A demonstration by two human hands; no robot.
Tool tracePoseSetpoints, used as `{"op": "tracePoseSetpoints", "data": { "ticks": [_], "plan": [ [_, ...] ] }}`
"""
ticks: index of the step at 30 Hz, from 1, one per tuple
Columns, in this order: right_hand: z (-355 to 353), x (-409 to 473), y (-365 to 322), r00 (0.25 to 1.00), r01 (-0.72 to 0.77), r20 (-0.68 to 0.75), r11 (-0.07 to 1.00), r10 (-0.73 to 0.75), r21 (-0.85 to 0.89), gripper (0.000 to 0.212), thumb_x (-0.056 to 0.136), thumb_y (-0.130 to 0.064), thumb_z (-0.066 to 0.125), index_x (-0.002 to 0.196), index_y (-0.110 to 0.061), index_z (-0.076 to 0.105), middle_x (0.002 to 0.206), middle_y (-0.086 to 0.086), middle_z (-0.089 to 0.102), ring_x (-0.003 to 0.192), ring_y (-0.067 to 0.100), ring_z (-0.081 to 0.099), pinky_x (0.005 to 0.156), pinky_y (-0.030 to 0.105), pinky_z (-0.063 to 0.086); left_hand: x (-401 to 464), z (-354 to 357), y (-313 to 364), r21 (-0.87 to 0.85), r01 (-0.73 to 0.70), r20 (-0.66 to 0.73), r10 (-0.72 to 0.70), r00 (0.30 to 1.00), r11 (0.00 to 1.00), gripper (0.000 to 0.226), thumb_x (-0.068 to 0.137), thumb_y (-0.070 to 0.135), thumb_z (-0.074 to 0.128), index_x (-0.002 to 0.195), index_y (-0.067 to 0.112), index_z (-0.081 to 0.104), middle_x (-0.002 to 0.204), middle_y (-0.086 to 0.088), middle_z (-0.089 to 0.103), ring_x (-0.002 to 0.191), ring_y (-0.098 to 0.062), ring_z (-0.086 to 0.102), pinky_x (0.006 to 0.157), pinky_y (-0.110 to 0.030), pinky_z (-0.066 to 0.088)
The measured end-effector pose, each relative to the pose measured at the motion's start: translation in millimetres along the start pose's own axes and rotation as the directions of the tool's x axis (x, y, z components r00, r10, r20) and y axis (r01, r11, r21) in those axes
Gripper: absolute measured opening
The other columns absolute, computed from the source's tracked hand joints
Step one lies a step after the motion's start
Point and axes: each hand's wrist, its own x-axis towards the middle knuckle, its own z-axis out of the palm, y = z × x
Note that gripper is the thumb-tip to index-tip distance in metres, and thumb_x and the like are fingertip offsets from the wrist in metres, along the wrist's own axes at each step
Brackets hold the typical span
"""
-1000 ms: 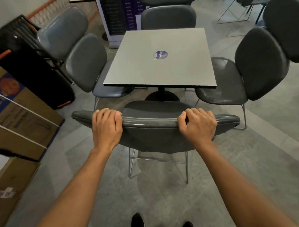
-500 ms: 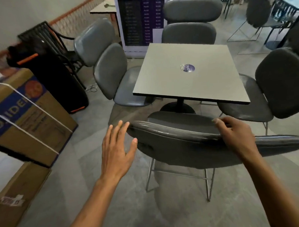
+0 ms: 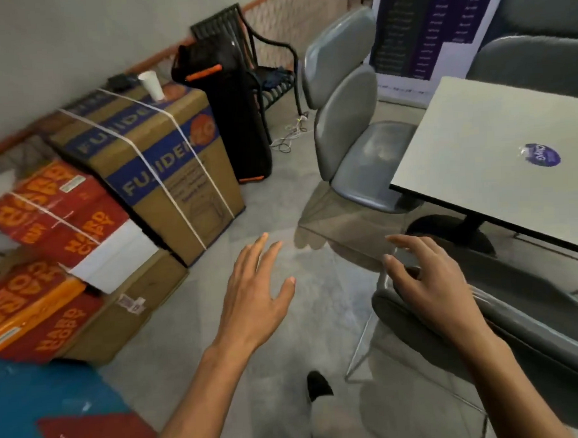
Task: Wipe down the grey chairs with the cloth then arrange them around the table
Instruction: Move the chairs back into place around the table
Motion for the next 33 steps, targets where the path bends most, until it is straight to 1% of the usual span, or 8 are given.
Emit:
{"op": "tracePoseSetpoints", "data": {
  "ticks": [4,7,12,15,19,23,29,33],
  "plan": [
    [47,49,-18,0.997,0.030,0.070,0.999,-0.032,0.023,0.047,0.096,-0.047,0.057,0.138,-0.025,0.057,0.132,-0.007,0.056,0.115,0.006,0.051,0.095,0.030,0.045,31,-12,-33,-0.006,0.062,0.004,-0.062,0.998,0.998,0.065,0.102,0.050,0.052,0.160,0.037,0.025,0.169,0.018,0.009,0.156,-0.009,0.006,0.127,-0.035,0.014],
    [79,95,-29,0.995,0.021,0.101,0.998,-0.026,0.054,0.051,0.095,-0.049,0.055,0.140,-0.027,0.055,0.137,-0.005,0.054,0.121,0.012,0.053,0.099,0.040,0.052,71,-18,-60,-0.001,0.089,0.001,-0.089,0.996,0.996,0.066,0.102,0.051,0.051,0.160,0.036,0.025,0.169,0.018,0.008,0.156,-0.008,0.005,0.126,-0.036,0.015],
    [118,178,-49,0.995,-0.015,0.104,0.997,0.007,0.078,0.048,0.097,-0.045,0.058,0.141,-0.030,0.051,0.135,-0.010,0.051,0.125,0.009,0.050,0.102,0.032,0.046,154,-30,-93,-0.006,0.115,0.062,-0.114,0.992,0.993,0.067,0.101,0.051,0.052,0.160,0.036,0.025,0.168,0.021,0.008,0.156,-0.008,0.006,0.126,-0.039,0.020],
    [137,228,-64,0.995,-0.015,0.097,0.995,0.006,0.099,0.049,0.097,-0.044,0.058,0.143,-0.030,0.049,0.135,-0.010,0.050,0.126,0.010,0.049,0.106,0.034,0.045,210,-38,-107,-0.022,0.104,0.064,-0.102,0.993,0.994,0.067,0.101,0.050,0.053,0.160,0.035,0.026,0.168,0.021,0.010,0.155,-0.007,0.006,0.126,-0.034,0.015],
    [157,290,-82,0.994,-0.029,0.107,0.997,0.022,0.067,0.053,0.097,-0.041,0.059,0.147,-0.029,0.046,0.140,-0.007,0.047,0.130,0.010,0.044,0.104,0.024,0.036,275,-46,-126,-0.048,0.117,0.063,-0.114,0.991,0.992,0.066,0.100,0.048,0.055,0.159,0.036,0.027,0.167,0.020,0.013,0.155,-0.006,0.007,0.120,-0.025,0.008],
    [176,349,-95,0.996,-0.042,0.078,0.997,0.037,0.060,0.056,0.096,-0.038,0.061,0.149,-0.027,0.044,0.143,-0.006,0.046,0.134,0.011,0.042,0.104,0.023,0.033,347,-53,-151,-0.065,0.075,0.076,-0.070,0.995,0.995,0.065,0.100,0.047,0.055,0.158,0.034,0.031,0.166,0.019,0.018,0.154,-0.007,0.013,0.122,-0.027,0.014],
    [213,442,-116,0.992,-0.123,-0.007,0.989,0.124,0.085,0.059,0.096,-0.038,0.061,0.150,-0.027,0.041,0.142,-0.008,0.046,0.134,0.010,0.043,0.108,0.026,0.035,460,-66,-197,-0.094,-0.010,0.124,0.022,0.992,0.996,0.065,0.100,0.044,0.058,0.158,0.037,0.030,0.165,0.022,0.017,0.154,-0.006,0.012,0.120,-0.026,0.015],
    [236,502,-139,0.975,-0.185,-0.100,0.973,0.199,0.137,0.058,0.097,-0.038,0.062,0.150,-0.029,0.040,0.139,-0.008,0.046,0.131,0.010,0.046,0.111,0.036,0.041,540,-81,-220,-0.107,-0.089,0.197,0.109,0.974,0.990,0.066,0.100,0.045,0.057,0.158,0.040,0.028,0.165,0.025,0.013,0.154,-0.004,0.007,0.122,-0.027,0.014]
  ]
}}
